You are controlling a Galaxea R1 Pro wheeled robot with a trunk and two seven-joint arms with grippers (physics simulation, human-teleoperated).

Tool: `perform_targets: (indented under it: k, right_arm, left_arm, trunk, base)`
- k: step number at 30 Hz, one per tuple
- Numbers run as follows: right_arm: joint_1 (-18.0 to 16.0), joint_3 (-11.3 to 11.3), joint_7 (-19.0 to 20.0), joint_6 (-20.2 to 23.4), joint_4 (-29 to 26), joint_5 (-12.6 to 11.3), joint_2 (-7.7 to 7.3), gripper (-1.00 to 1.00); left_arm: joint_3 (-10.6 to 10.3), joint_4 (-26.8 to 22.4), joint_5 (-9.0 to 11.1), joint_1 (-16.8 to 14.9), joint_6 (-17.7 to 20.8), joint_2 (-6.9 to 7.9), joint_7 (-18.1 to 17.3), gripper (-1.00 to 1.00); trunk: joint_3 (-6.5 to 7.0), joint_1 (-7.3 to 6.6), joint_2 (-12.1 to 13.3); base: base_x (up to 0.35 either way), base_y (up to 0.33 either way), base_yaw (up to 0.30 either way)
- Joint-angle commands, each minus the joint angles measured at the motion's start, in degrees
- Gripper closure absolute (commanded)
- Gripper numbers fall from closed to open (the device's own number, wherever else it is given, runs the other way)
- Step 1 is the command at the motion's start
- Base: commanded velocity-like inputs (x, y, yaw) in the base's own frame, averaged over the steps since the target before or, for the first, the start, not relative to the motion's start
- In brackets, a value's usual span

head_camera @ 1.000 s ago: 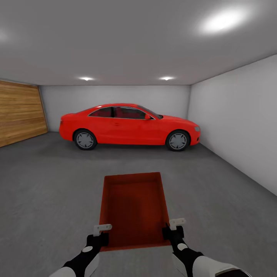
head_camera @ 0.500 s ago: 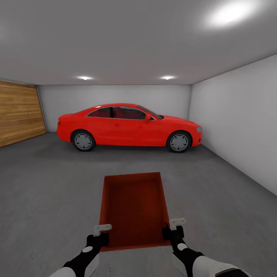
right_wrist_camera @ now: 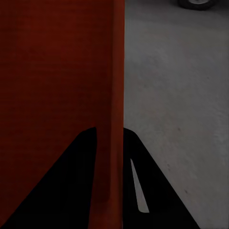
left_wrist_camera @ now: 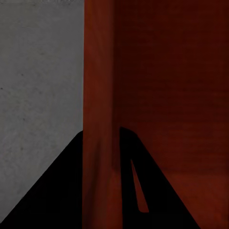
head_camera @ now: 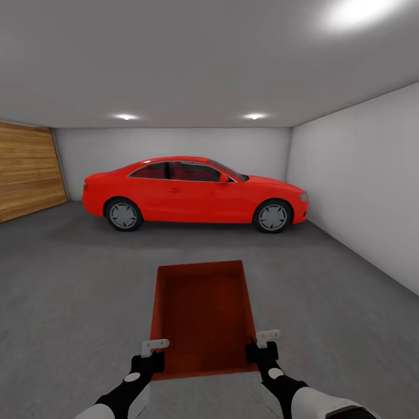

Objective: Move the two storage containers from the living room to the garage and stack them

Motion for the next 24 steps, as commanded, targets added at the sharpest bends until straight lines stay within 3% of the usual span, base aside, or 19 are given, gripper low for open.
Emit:
perform_targets:
  k: [1, 24]
  right_arm:
    - [-0.1, -2.3, -0.2, 0.1, 0.2, 0.7, 0.03, 1.00]
    - [-0.1, -2.3, -0.2, 0.1, 0.2, 0.7, 0.03, 1.00]
  left_arm:
    - [-1.1, -0.1, 0.1, -0.1, -2.1, 0.32, 0.5, 1.00]
    - [-1.1, -0.1, 0.1, -0.1, -2.1, 0.32, 0.5, 1.00]
  trunk:
    - [-0.09, 0.04, -0.1]
    - [-0.09, 0.04, -0.1]
  base:
    - [0.318, 0.000, 0.000]
    - [0.321, 0.000, 0.000]
